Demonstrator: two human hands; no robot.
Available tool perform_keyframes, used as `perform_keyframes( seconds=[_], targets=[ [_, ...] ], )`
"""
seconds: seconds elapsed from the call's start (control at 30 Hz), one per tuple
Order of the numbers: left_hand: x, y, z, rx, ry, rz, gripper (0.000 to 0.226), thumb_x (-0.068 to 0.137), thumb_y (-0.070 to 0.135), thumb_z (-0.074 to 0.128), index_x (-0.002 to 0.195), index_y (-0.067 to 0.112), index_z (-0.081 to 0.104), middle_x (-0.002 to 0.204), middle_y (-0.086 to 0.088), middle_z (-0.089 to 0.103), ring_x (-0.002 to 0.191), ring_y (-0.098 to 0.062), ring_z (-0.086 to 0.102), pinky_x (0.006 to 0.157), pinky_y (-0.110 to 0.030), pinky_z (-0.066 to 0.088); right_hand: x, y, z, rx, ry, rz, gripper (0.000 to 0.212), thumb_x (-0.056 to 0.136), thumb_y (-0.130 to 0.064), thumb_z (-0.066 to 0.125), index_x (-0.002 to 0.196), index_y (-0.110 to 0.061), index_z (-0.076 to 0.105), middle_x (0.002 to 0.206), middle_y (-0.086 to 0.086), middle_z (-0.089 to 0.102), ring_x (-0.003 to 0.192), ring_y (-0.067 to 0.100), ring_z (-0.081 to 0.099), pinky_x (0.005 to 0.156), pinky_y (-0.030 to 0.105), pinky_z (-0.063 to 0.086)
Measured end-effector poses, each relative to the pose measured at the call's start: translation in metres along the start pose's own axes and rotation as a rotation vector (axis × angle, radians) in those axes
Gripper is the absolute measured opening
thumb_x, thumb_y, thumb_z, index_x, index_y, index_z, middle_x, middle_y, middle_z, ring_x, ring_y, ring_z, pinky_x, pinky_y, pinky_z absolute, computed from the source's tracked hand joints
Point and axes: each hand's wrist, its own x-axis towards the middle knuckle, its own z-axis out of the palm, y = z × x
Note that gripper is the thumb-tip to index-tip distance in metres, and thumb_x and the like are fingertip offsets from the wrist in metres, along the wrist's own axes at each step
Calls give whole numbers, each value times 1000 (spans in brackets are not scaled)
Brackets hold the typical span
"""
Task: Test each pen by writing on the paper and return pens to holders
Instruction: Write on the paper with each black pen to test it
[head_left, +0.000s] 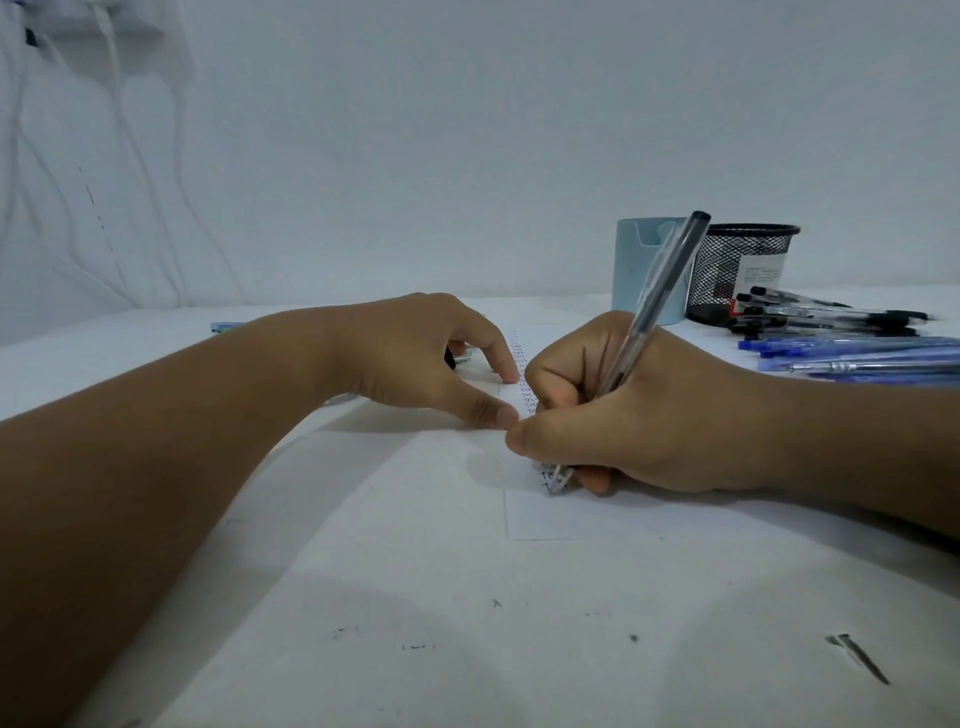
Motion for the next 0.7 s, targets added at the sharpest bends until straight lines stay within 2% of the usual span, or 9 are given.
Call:
perform_keyframes(
  seconds=[0.1, 0.23, 0.4, 0.47, 0.6, 0.7],
  targets=[
    [1, -2, 1, -5, -2, 14, 53, 51, 82, 65, 97, 57, 67, 116, 26, 62, 118, -3, 52, 106, -39, 44, 0, 0, 0, -21, 3, 9, 50, 87, -1, 68, 48, -14, 38, 42, 7, 51, 38, 13, 44, 51, 25, 43],
    [1, -1, 1, -26, -8, -4, 54, 47, 82, 65, 96, 58, 67, 114, 26, 61, 115, -1, 52, 105, -38, 44, 1, -2, -1, -37, -12, 23, 51, 87, 0, 67, 48, -16, 36, 43, 7, 49, 39, 14, 44, 57, 37, 43],
    [0, -1, 1, -21, -13, 2, 54, 50, 82, 65, 98, 56, 67, 120, 23, 60, 118, -3, 53, 106, -39, 44, 1, -1, -1, -12, -31, 36, 47, 87, -6, 68, 50, -13, 39, 43, 5, 52, 39, 14, 43, 51, 25, 41],
    [0, -1, 1, -15, -17, -6, 54, 49, 83, 64, 96, 56, 66, 120, 23, 60, 116, -1, 53, 105, -38, 44, 1, -2, -1, -21, -28, 29, 49, 88, -4, 68, 50, -14, 39, 43, 4, 53, 40, 12, 45, 53, 26, 43],
    [0, -1, 1, -22, -17, -5, 52, 49, 82, 65, 94, 57, 66, 117, 24, 61, 115, 0, 52, 106, -38, 43, 1, -2, -1, -56, -13, 35, 49, 86, 2, 65, 50, -15, 37, 45, 8, 48, 41, 15, 44, 55, 37, 42],
    [-1, -1, 1, -28, -15, 0, 50, 50, 81, 65, 93, 57, 66, 115, 26, 61, 116, 0, 53, 106, -37, 44, 0, -2, -2, -33, -14, 44, 50, 87, 2, 65, 50, -14, 35, 44, 10, 45, 39, 13, 43, 51, 30, 42]
  ],
)
